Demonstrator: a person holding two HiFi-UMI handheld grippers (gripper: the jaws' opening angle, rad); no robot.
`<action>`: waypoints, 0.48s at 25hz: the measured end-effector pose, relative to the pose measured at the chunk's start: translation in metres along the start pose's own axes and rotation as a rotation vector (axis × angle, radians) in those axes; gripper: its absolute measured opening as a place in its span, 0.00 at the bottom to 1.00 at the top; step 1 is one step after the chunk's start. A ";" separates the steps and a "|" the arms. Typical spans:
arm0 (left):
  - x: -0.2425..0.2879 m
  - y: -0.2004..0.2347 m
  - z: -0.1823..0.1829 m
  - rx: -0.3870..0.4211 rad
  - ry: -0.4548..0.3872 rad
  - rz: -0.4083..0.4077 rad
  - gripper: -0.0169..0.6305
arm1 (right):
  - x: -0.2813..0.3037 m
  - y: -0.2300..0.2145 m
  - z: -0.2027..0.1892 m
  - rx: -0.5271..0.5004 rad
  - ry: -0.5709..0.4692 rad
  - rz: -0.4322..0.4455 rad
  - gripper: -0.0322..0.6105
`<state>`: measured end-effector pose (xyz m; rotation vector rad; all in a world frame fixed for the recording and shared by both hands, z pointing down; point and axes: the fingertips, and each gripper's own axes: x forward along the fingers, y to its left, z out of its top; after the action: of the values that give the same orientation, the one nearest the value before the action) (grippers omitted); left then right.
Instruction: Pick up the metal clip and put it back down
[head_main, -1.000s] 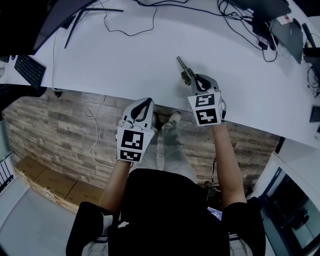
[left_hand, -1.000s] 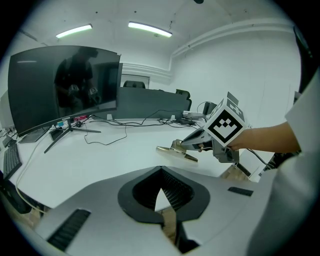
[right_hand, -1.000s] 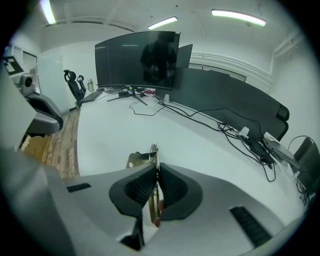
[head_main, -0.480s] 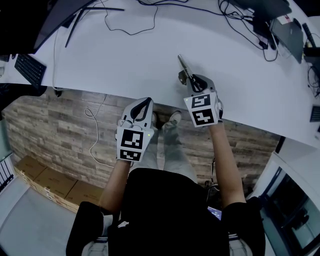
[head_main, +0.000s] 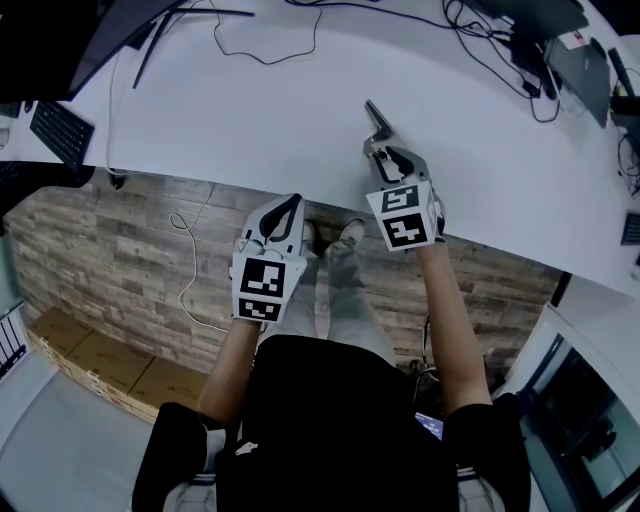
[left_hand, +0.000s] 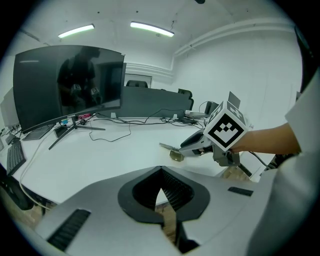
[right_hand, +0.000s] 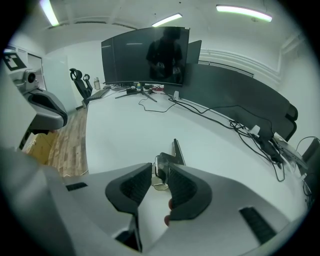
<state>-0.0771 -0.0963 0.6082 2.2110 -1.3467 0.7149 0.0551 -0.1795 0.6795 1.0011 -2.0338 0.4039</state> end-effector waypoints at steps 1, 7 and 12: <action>0.000 0.000 -0.001 0.000 0.000 -0.001 0.04 | 0.000 0.001 0.000 0.000 0.000 0.001 0.18; -0.002 -0.001 0.002 0.001 -0.006 -0.006 0.04 | -0.003 0.003 0.000 0.004 -0.003 0.002 0.18; -0.005 -0.001 0.008 0.009 -0.017 -0.006 0.04 | -0.011 0.001 0.004 0.007 -0.007 -0.010 0.18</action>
<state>-0.0764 -0.0973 0.5987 2.2322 -1.3467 0.7035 0.0560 -0.1763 0.6685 1.0173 -2.0347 0.4028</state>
